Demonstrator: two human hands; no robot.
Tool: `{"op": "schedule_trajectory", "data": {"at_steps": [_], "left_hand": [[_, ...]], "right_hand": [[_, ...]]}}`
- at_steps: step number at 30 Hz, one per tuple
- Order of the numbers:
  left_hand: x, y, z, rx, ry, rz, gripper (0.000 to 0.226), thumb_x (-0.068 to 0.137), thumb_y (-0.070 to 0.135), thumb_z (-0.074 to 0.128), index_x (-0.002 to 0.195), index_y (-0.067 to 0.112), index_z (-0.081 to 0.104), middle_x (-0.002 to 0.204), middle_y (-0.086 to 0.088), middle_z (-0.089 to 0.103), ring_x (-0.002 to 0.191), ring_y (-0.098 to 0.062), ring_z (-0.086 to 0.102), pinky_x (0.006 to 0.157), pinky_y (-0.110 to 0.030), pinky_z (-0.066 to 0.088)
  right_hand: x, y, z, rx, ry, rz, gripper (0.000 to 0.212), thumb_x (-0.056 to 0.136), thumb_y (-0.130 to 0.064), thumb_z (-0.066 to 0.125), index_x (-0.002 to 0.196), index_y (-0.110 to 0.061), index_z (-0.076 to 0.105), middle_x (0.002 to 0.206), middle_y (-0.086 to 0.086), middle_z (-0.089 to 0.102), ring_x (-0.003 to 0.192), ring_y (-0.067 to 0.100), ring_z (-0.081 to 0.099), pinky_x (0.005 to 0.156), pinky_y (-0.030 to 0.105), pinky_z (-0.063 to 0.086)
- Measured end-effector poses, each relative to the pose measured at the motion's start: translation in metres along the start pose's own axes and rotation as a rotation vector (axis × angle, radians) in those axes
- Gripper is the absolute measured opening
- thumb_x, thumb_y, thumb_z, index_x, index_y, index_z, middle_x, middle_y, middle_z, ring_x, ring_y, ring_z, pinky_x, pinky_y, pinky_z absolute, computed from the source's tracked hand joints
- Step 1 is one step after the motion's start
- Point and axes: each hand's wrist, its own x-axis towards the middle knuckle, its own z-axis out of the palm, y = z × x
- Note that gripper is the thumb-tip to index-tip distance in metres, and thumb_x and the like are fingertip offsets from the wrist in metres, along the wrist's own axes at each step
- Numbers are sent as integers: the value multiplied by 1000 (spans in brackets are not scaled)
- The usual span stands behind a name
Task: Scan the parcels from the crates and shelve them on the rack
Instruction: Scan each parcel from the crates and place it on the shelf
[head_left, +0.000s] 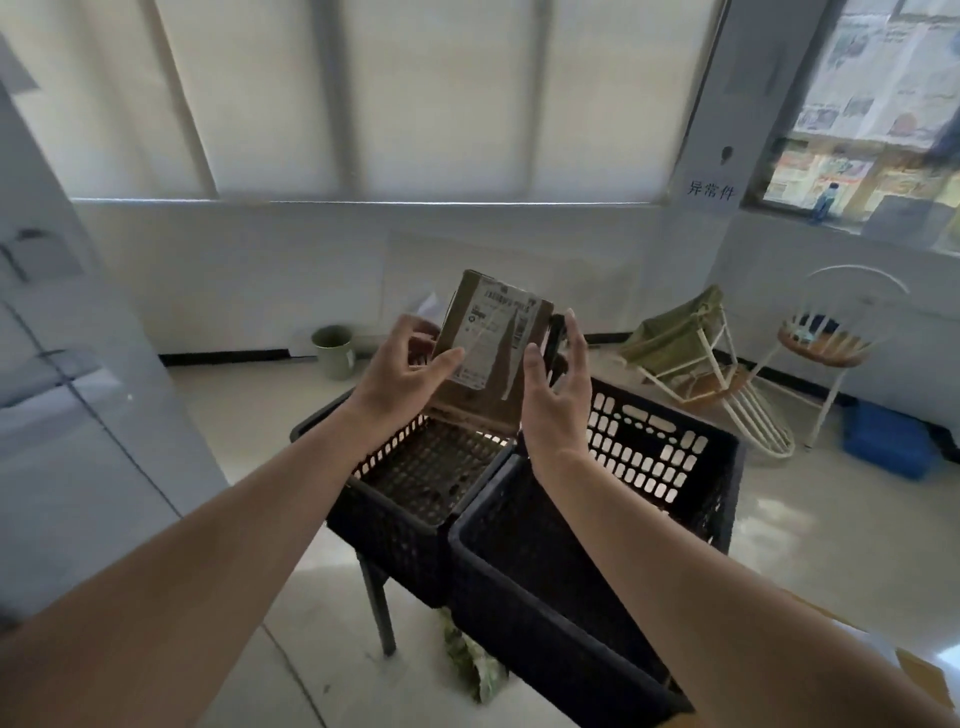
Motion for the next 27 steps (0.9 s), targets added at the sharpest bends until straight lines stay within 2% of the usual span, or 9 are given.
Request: {"op": "schedule_trajectory", "data": {"at_steps": [1,3,4,6,9,14,21,25,27], "left_hand": [[-8,1,-2,40,39,45,38,94,44,71,124,31,51,113,-1,64,103,-23,71,76,-39,66],[-29,4,-6,164,130,115,47,100,34,67,142,38,46,115,10,60,105,-14,67,74,-34,65],[-40,5,-8,240,181,138,54,102,33,66,149,41,42,118,13,58,107,-13,65,79,-38,64],[-63,7,-12,380,275,160,61,103,31,64,156,42,37,132,7,57,119,-18,59,92,-49,60],[-101,11,-24,487,352,133,66,104,24,63,161,37,34,146,-7,48,135,-23,48,105,-54,54],[-177,19,-54,554,482,76,64,105,23,62,162,33,35,149,-2,44,139,-17,44,107,-47,55],[-295,25,-116,618,694,3,68,103,22,64,161,40,34,144,12,41,135,-6,43,106,-30,54],[-365,25,-155,671,786,-15,70,102,19,65,161,38,33,149,8,41,137,-7,43,107,-28,51],[-401,24,-176,678,816,-21,71,102,16,65,162,35,33,150,6,41,137,-6,42,104,-17,50]], "right_hand": [[-2,-1,1,-3,-34,-2,60,107,-34,62,159,-52,37,137,-26,37,114,-25,38,80,6,51],[-8,-3,5,0,-99,-6,60,107,-35,62,159,-52,37,135,-39,32,120,-31,30,111,29,40],[-12,-4,7,7,-137,-1,60,107,-35,62,159,-52,37,139,-33,33,133,-16,35,118,46,42],[-24,-5,12,21,-212,12,59,107,-36,62,158,-53,38,147,-19,36,145,13,40,116,61,45],[-50,-10,23,101,-331,39,58,107,-33,62,156,-55,40,151,-6,41,141,27,52,105,61,55],[-101,-22,51,163,-513,29,57,107,-28,62,158,-48,43,150,1,44,139,29,54,106,60,55],[-205,-48,103,297,-767,103,57,107,-26,62,156,-51,44,153,1,45,138,28,55,97,59,61],[-273,-63,136,286,-869,109,58,108,-28,62,156,-52,42,150,4,49,135,29,57,98,58,60],[-309,-69,153,275,-911,92,57,108,-27,61,157,-51,41,149,6,49,134,29,57,100,58,59]]}}
